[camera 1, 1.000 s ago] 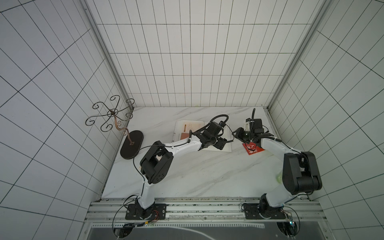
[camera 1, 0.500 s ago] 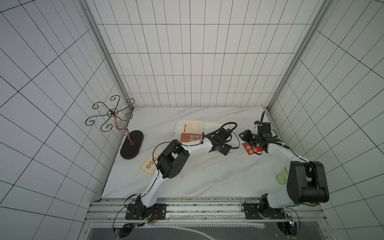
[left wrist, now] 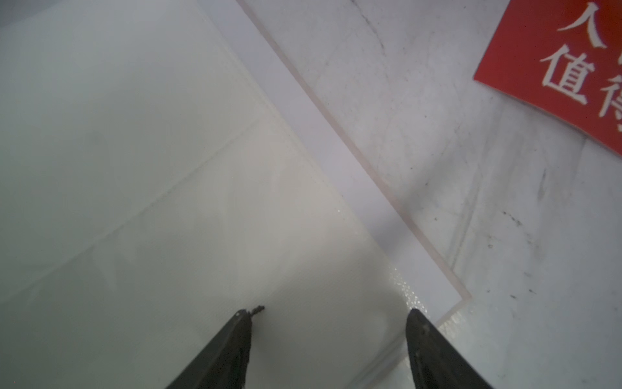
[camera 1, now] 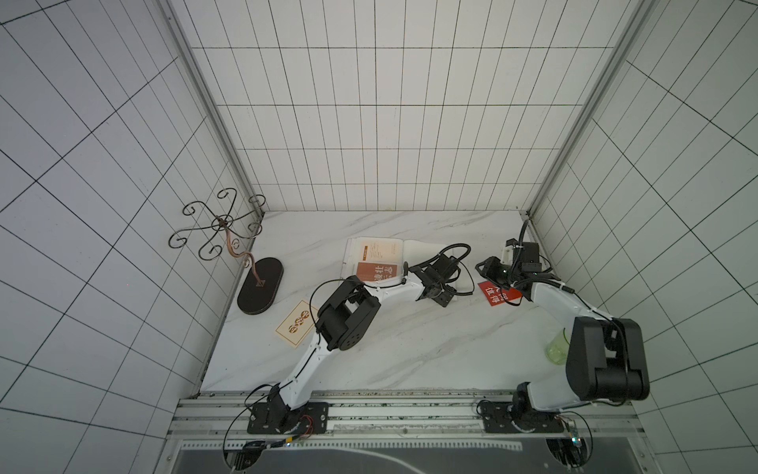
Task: Place the photos into the photo albums
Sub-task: Turn the page of the photo album at the center of the board.
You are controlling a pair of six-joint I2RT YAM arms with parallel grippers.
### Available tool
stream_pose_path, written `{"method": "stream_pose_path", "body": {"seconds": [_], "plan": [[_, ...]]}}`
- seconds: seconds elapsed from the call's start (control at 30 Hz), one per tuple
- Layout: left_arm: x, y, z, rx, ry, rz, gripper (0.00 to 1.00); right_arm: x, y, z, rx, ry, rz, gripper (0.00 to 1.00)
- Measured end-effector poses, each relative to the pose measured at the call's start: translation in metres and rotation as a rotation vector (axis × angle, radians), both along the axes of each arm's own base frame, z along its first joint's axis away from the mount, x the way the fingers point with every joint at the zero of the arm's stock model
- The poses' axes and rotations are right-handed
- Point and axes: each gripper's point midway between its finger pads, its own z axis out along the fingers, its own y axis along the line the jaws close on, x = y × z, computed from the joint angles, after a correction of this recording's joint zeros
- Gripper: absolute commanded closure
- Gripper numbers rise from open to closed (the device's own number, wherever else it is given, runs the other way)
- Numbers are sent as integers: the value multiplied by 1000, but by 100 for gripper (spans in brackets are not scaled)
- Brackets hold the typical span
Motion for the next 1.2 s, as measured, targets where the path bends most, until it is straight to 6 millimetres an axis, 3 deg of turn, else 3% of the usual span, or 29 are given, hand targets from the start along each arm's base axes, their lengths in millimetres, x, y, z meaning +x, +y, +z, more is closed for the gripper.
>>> {"method": "stream_pose_path", "body": {"seconds": [0.23,0.57,0.73,0.9,1.03,1.2], "plan": [[-1,0,-1,20,-15,1,25,-1,0,-3,0,11,5,63],[1,-3,-2,31,-26,18,43,-3,3,-5,8,19,16,63],[1,-4,-3,40,-32,14,57,-3,3,-5,10,19,18,64],[4,-1,-3,50,-43,20,92,-3,5,-4,19,18,26,65],[11,3,-1,33,-31,34,100,-3,6,-4,25,19,27,65],[11,12,3,1,-7,32,100,-3,6,-4,33,21,25,65]]}}
